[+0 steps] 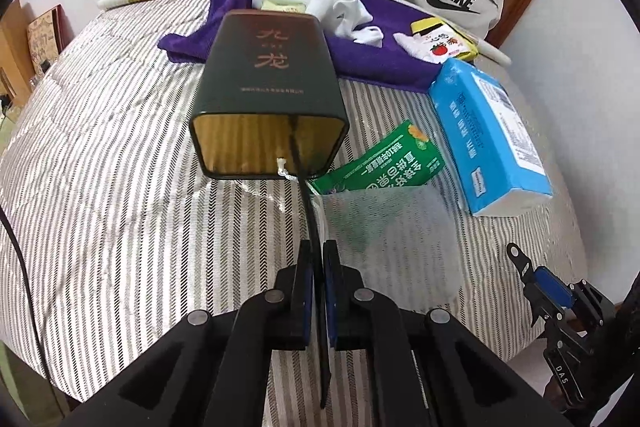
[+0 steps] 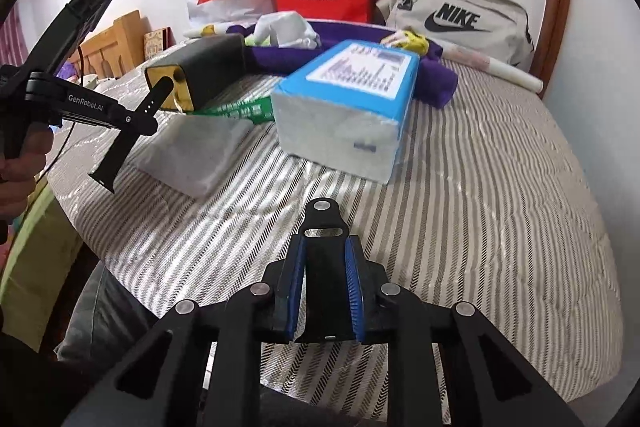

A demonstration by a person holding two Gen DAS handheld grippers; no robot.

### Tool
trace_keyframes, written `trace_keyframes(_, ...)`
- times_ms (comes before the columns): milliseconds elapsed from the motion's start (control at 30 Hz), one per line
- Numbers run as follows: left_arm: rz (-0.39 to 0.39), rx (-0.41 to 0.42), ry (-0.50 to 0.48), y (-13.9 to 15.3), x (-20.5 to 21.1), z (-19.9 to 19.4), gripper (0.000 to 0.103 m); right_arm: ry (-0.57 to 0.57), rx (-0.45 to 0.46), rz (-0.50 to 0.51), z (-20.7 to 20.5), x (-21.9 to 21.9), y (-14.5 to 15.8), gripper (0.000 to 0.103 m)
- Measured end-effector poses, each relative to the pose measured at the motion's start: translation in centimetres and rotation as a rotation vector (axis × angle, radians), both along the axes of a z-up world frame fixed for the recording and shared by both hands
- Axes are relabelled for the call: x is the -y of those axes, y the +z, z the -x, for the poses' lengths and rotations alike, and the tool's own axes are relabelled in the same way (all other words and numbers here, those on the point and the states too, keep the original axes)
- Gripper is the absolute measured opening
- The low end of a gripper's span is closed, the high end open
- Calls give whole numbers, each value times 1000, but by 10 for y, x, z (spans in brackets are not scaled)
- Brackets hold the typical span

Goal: Organize soft objects

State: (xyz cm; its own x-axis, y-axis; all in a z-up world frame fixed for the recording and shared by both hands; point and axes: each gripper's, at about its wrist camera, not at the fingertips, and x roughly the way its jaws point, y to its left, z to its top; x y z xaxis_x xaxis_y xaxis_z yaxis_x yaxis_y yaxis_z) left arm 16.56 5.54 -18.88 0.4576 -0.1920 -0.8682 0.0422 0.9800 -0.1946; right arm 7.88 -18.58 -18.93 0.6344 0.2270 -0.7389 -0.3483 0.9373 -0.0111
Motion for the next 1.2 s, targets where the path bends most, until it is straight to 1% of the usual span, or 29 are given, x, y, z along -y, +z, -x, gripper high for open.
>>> trace_keyframes(167,7,16,2,10,-4,10,6,6,27,7,5,-3,12,20)
trace_keyframes(367,31,52,12,29,-11,22,6,13,61,12,9,-6,28,20)
trace_keyframes(467,37,79,17,41,-15,25,6,14,78,-3,6,-7,39,20)
trace_keyframes(567,47,92,9,47,-16,23,6,16,89,-16,1,-9,49,20)
trace_keyframes(733,52,42,12,31,-17,16,6,32,97,-20,-7,-17,56,20)
trace_keyframes(833,19,13,18,20,-13,12,6,36,94,-21,-8,-19,57,20)
trace_keyframes(900,3,-13,14,12,-10,9,16,36,87,-20,-8,-19,54,20)
trace_keyframes(933,-7,-20,18,7,-9,8,24,36,84,-20,-7,-20,53,20)
trace_keyframes(1100,-63,-37,32,-9,-5,1,26,31,67,-25,-7,-18,46,20)
trace_keyframes(1200,-113,-42,26,-17,1,-3,26,25,60,-27,-7,-15,42,20)
